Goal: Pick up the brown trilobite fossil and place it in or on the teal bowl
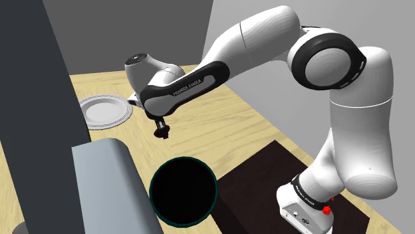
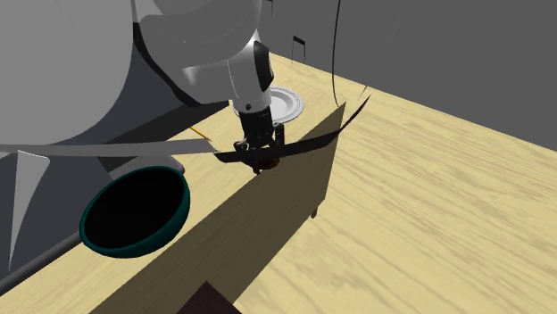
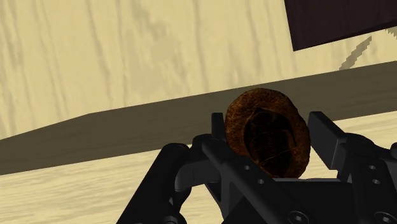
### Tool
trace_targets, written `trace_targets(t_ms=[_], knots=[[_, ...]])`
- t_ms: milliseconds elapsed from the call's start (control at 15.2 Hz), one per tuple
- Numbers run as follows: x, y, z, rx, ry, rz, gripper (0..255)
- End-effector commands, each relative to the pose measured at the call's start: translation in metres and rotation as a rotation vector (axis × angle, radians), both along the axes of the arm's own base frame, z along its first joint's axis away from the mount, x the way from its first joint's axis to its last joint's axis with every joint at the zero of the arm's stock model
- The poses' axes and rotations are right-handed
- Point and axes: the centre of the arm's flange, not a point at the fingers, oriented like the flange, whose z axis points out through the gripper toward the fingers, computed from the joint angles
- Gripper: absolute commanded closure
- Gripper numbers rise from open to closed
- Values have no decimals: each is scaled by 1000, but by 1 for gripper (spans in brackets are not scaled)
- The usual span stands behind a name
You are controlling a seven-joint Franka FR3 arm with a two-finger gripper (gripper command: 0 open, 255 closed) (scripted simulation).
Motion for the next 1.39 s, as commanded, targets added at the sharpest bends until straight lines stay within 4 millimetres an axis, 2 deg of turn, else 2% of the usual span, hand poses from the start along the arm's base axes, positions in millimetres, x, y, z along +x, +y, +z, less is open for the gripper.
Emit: trace_targets(t_ms=[0,1320], knots=[[-1,0,8,-1,3,1,255],[-1,0,114,-1,3,1,255]])
